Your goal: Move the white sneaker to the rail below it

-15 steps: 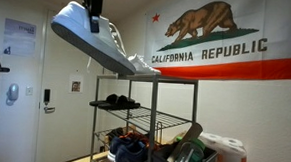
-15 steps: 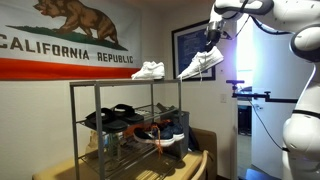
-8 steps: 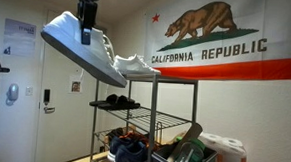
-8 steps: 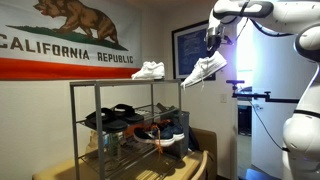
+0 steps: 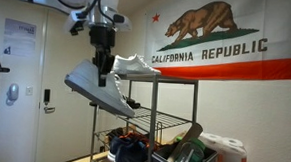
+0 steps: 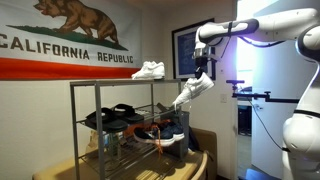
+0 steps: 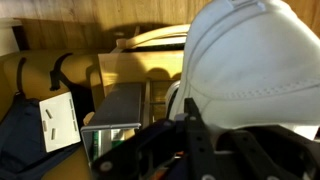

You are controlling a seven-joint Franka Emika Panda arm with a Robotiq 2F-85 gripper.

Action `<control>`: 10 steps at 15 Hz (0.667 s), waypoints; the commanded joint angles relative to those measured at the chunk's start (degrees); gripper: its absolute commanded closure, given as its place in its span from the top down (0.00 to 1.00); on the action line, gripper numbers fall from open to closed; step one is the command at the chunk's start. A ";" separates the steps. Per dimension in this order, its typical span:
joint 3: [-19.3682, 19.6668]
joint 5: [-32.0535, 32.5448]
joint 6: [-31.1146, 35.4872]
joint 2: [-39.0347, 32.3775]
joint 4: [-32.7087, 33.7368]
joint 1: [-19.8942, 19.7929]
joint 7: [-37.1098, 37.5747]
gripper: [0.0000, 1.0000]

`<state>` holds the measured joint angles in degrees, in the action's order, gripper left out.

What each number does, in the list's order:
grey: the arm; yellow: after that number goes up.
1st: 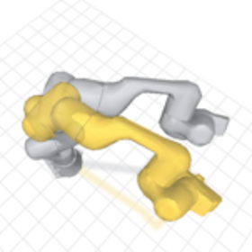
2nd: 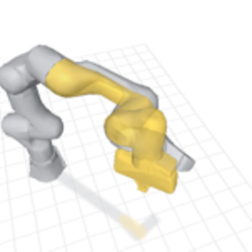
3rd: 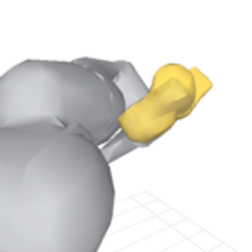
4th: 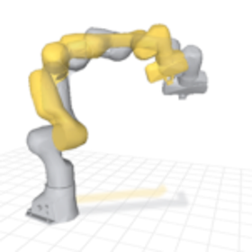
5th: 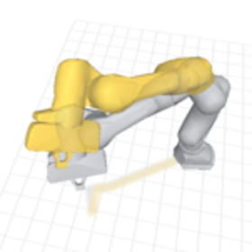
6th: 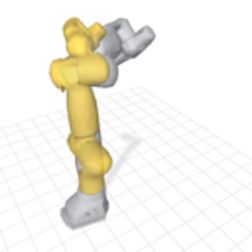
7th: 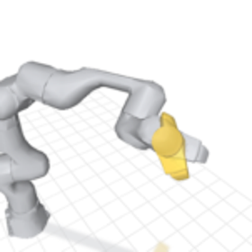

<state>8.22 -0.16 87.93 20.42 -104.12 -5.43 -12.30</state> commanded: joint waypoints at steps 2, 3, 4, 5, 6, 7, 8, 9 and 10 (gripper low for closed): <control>-2.61 1.47 12.68 2.96 -9.03 0.23 5.64 0.06; -3.00 1.70 15.43 3.30 -10.83 0.06 7.07 0.06; -3.21 1.75 17.90 3.65 -12.38 -0.07 8.35 0.06; -3.42 2.06 20.37 4.02 -13.87 -0.24 9.89 0.06; -3.54 2.31 22.14 5.04 -15.55 -0.43 11.64 0.06; -3.61 2.26 24.08 6.21 -17.17 -0.58 13.29 0.06; -3.77 2.35 26.01 7.31 -18.80 -0.72 14.56 0.06; -4.03 2.45 28.75 8.36 -20.68 -0.86 15.93 0.06; -4.32 2.24 32.14 9.06 -22.57 -0.92 17.51 0.07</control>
<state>5.35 1.82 111.83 25.49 -120.84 -5.69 0.45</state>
